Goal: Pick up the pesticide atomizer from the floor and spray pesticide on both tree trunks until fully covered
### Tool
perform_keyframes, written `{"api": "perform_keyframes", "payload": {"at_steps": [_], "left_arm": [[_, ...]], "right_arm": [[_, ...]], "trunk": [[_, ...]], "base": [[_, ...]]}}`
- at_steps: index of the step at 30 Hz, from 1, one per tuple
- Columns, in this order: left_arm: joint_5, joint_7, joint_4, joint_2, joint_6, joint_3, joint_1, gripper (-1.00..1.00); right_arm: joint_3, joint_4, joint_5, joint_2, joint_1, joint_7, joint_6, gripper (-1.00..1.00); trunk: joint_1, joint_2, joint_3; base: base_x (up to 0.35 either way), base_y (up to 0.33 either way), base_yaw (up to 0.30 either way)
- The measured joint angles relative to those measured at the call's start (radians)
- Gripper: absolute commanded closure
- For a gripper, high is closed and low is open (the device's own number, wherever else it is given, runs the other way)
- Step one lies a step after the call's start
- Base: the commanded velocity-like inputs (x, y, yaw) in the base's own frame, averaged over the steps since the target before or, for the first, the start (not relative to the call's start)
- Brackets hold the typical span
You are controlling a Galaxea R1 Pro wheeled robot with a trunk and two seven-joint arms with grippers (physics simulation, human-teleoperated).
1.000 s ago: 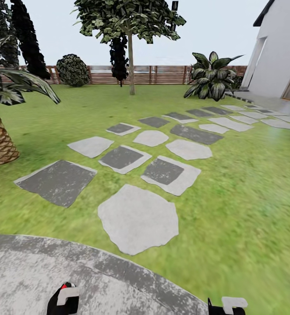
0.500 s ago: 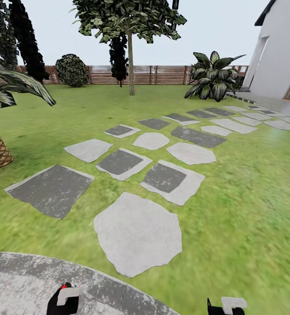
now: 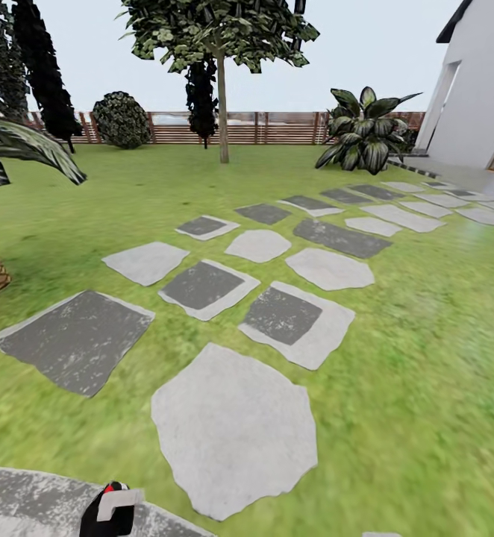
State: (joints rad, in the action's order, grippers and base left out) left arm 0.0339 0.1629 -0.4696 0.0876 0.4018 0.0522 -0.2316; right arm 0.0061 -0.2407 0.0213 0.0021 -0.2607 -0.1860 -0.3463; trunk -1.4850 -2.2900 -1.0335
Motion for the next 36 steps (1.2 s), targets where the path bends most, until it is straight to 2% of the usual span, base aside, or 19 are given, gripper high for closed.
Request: {"api": "perform_keyframes", "payload": {"at_steps": [4,9,13,23,26,27,28,30,33,36], "left_arm": [[0.0,0.0,0.0,0.0,0.0,0.0,0.0,1.0],[0.0,0.0,-0.001,0.0,0.0,0.0,0.0,1.0],[0.0,0.0,-0.002,0.0,0.0,0.0,0.014,1.0],[0.0,0.0,-0.009,0.0,0.001,0.0,0.02,1.0],[0.0,0.0,-0.009,0.0,0.001,0.0,0.02,1.0],[0.0,0.0,-0.009,0.0,0.0,0.0,0.02,1.0],[0.0,0.0,-0.009,0.0,0.0,0.0,0.02,1.0],[0.0,0.0,-0.009,0.0,0.0,0.0,0.02,1.0],[0.0,0.0,-0.009,0.0,0.0,0.0,0.02,1.0],[0.0,0.0,-0.009,0.0,0.0,0.0,0.02,1.0]], "right_arm": [[-0.001,0.022,0.0,0.002,0.0,0.0,0.001,-1.0],[-0.001,0.094,0.0,0.003,0.0,0.0,0.001,-1.0],[0.0,0.117,0.0,0.027,0.0,0.0,0.001,-1.0],[-0.002,0.118,-0.001,0.051,0.0,0.0,-0.019,-1.0],[-0.003,0.121,-0.002,0.052,0.0,0.0,-0.112,-1.0],[-0.004,0.122,-0.003,0.052,0.0,0.0,-0.16,-1.0],[-0.004,0.122,-0.003,0.051,0.004,-0.002,-0.26,-1.0],[-0.004,0.122,-0.003,0.05,0.01,-0.003,-0.351,-1.0],[-0.005,0.122,-0.002,0.049,0.012,-0.004,-0.392,-1.0],[-0.005,0.123,-0.001,0.048,0.013,-0.002,-0.395,-1.0]], "trunk": [[0.0,0.0,0.0],[0.0,0.0,0.0],[0.0,0.0,0.0],[0.0,0.0,0.0],[0.0,0.0,0.0],[0.0,0.0,0.0],[0.0,0.0,0.0],[0.0,0.0,0.0],[0.0,0.0,0.0],[0.0,0.0,0.0]], "base": [[0.342,0.0,0.0],[0.342,0.0,0.0],[0.342,0.0,0.0],[0.342,0.0,0.0],[0.342,0.0,0.0],[0.342,0.0,0.0],[0.342,0.0,0.0],[0.342,0.0,0.0],[0.342,0.0,0.0],[0.342,0.0,0.0]]}}
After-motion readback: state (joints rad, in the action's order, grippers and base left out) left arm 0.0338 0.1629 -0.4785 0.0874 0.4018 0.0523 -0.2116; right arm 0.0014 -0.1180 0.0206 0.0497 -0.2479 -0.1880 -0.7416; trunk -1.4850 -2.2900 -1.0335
